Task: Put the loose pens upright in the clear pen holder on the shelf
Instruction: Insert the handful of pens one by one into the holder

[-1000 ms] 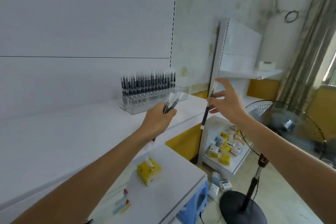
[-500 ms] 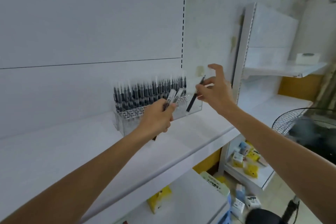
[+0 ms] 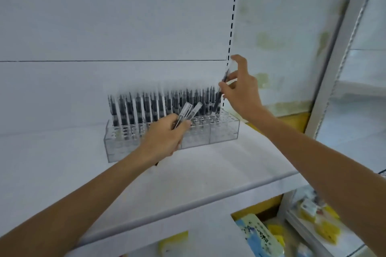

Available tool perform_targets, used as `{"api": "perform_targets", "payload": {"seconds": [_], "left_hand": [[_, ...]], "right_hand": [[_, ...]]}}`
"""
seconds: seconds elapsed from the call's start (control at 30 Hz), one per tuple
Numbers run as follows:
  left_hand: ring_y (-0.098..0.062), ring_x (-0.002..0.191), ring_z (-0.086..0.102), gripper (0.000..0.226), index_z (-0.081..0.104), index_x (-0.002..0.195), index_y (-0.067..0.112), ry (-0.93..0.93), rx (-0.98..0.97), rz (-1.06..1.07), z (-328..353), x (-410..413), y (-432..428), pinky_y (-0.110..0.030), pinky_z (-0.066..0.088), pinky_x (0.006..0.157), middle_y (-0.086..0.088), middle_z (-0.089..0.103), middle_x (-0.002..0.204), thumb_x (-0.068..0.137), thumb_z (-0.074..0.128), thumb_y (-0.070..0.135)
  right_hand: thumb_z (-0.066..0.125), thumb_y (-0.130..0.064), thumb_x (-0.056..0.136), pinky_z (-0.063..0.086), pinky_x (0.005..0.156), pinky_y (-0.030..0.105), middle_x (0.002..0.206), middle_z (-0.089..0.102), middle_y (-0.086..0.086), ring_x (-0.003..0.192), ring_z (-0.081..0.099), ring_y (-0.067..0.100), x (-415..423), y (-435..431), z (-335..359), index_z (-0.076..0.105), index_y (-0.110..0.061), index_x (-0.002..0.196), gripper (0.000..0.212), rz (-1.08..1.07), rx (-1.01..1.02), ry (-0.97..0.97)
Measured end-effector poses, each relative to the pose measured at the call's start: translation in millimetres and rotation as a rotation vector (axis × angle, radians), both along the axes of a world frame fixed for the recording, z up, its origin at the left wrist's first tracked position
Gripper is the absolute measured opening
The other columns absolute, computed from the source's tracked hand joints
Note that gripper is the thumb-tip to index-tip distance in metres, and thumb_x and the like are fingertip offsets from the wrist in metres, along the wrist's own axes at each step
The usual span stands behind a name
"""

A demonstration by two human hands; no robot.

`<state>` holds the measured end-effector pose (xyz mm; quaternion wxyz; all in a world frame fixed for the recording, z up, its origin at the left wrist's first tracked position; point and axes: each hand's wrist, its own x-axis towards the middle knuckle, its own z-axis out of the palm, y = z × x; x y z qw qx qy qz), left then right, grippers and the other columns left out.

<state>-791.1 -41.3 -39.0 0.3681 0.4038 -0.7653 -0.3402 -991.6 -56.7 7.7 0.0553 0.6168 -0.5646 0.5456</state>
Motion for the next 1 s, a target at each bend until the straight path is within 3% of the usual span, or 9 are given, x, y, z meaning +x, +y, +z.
{"api": "perform_targets", "payload": {"seconds": [0.33,0.47,0.6,0.67,0.8,0.9,1.0], "left_hand": [[-0.002,0.033,0.038,0.020,0.049,0.077,0.015,0.096,0.028,0.188,1.0,-47.0,5.9,-0.014,0.031,0.035,0.000,0.047,0.056,0.095,0.049,0.024],[-0.003,0.036,0.040,0.022,0.049,0.076,0.017,0.105,0.013,0.257,1.9,-53.9,9.8,-0.014,0.032,0.035,0.000,0.048,0.057,0.096,0.048,0.026],[-0.003,0.034,0.039,0.023,0.048,0.074,0.016,0.123,0.012,0.286,1.4,-59.1,12.4,-0.016,0.031,0.035,0.000,0.047,0.055,0.096,0.048,0.025],[-0.003,0.034,0.039,0.024,0.047,0.074,0.016,0.137,0.009,0.295,1.2,-63.2,12.7,-0.017,0.031,0.036,0.000,0.047,0.056,0.096,0.047,0.026],[-0.004,0.032,0.036,0.026,0.044,0.073,0.012,0.231,0.016,0.309,1.7,-74.8,12.0,-0.018,0.029,0.034,-0.001,0.046,0.055,0.096,0.046,0.025],[-0.004,0.031,0.035,0.025,0.045,0.077,0.010,0.301,0.036,0.314,3.3,-85.7,11.8,-0.017,0.027,0.033,-0.001,0.045,0.054,0.097,0.044,0.025],[-0.006,0.033,0.035,0.026,0.043,0.079,0.009,0.353,0.048,0.293,3.8,-93.2,12.9,-0.018,0.027,0.034,-0.002,0.047,0.056,0.099,0.040,0.024]], "right_hand": [[0.060,-0.005,0.089,0.056,0.069,0.040,0.085,0.056,0.002,0.064,0.065,0.025,-22.5,-28.2,-2.9,0.032,-0.018,0.136,0.057,0.237,0.040,0.146],[0.059,-0.003,0.089,0.052,0.066,0.042,0.083,0.061,0.023,0.066,0.061,0.036,-24.3,-31.2,-18.9,0.030,-0.015,0.136,0.056,0.304,0.160,0.282],[0.057,-0.009,0.090,0.054,0.067,0.044,0.074,0.065,0.016,0.066,0.061,0.031,-27.8,-35.1,-29.2,0.030,-0.019,0.139,0.056,0.271,0.170,0.385],[0.056,-0.015,0.091,0.053,0.066,0.039,0.075,0.065,0.008,0.067,0.061,0.024,-31.5,-35.6,-27.8,0.032,-0.021,0.141,0.055,0.218,0.107,0.383],[0.054,-0.022,0.093,0.046,0.065,0.030,0.069,0.058,-0.002,0.065,0.056,0.015,-31.8,-25.7,-23.5,0.049,-0.017,0.127,0.034,0.276,0.020,0.190],[0.059,-0.028,0.092,0.050,0.066,0.030,0.075,0.067,0.005,0.072,0.065,0.020,-20.5,-12.4,-20.3,0.057,-0.013,0.108,0.022,0.507,0.231,-0.104],[0.066,-0.020,0.087,0.055,0.067,0.030,0.071,0.067,0.004,0.065,0.066,0.015,-15.5,-7.0,-18.2,0.056,-0.009,0.110,0.027,0.695,0.363,-0.323]]}}
